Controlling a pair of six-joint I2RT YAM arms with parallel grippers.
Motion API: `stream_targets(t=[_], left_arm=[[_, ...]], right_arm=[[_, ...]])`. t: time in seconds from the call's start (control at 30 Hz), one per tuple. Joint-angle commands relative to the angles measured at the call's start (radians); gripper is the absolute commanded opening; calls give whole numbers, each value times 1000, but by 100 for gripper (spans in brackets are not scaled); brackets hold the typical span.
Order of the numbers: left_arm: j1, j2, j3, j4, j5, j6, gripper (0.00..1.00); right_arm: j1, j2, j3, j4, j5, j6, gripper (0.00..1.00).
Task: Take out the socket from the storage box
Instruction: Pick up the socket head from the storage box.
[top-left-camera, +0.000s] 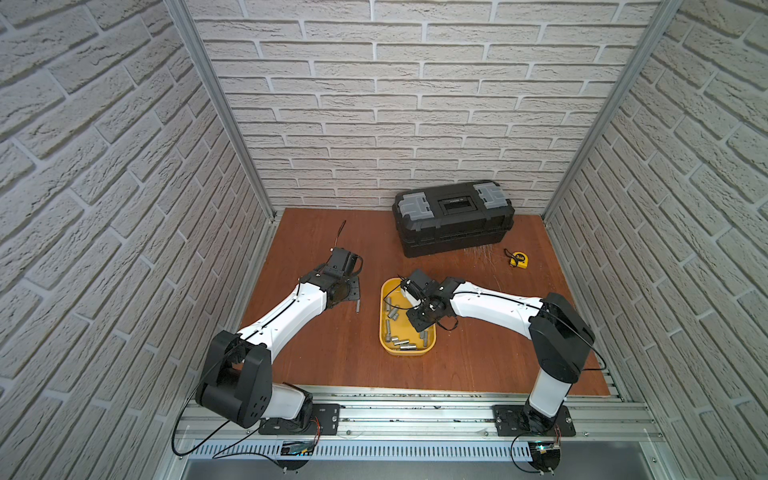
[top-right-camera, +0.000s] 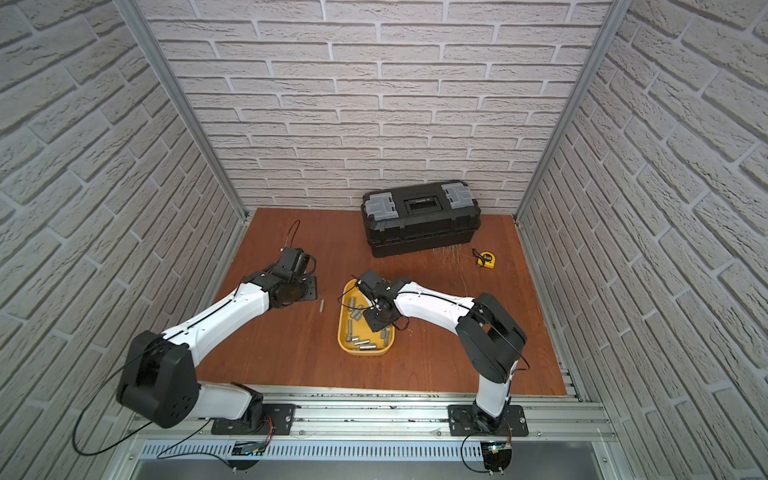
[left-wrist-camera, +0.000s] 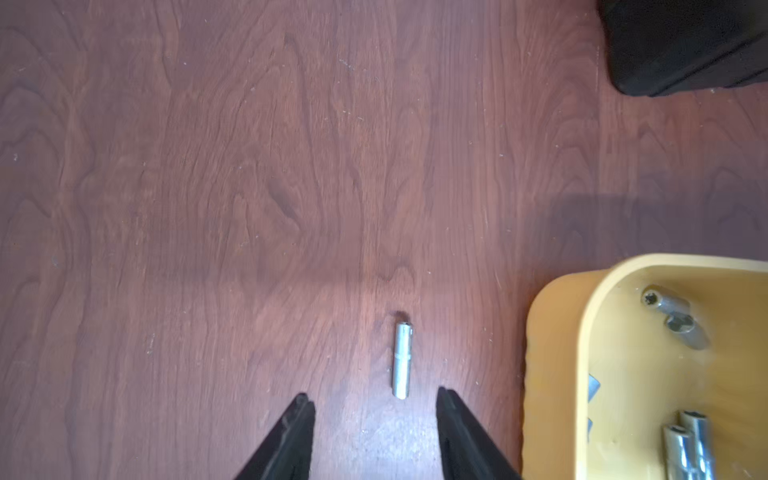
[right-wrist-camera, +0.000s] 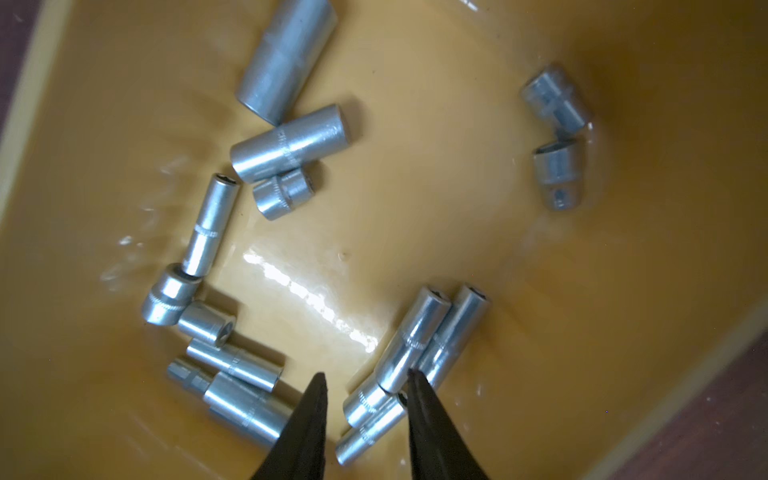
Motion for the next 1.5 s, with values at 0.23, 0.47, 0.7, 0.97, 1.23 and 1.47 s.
stream_targets(t=[0.23, 0.47, 0.7, 0.97, 1.23, 1.47], left_arm=[[24, 6, -20, 18, 28, 16, 53], [26, 5, -34, 31, 40, 19, 53], [28, 7, -39, 36, 53, 32, 53], [45, 18, -39, 43, 78, 60, 54], [57, 18, -53, 64, 97, 66, 54], [62, 21, -59, 75, 115, 82, 55]], right_arm=[[15, 52, 51, -47, 47, 45, 33], [19, 67, 73, -82, 89, 68, 32], [26, 109, 109, -105, 94, 98, 33], [40, 140, 140, -147, 127, 133, 34], [48, 184, 190, -213, 155, 148, 34], [48, 205, 182, -202, 120, 183, 36]])
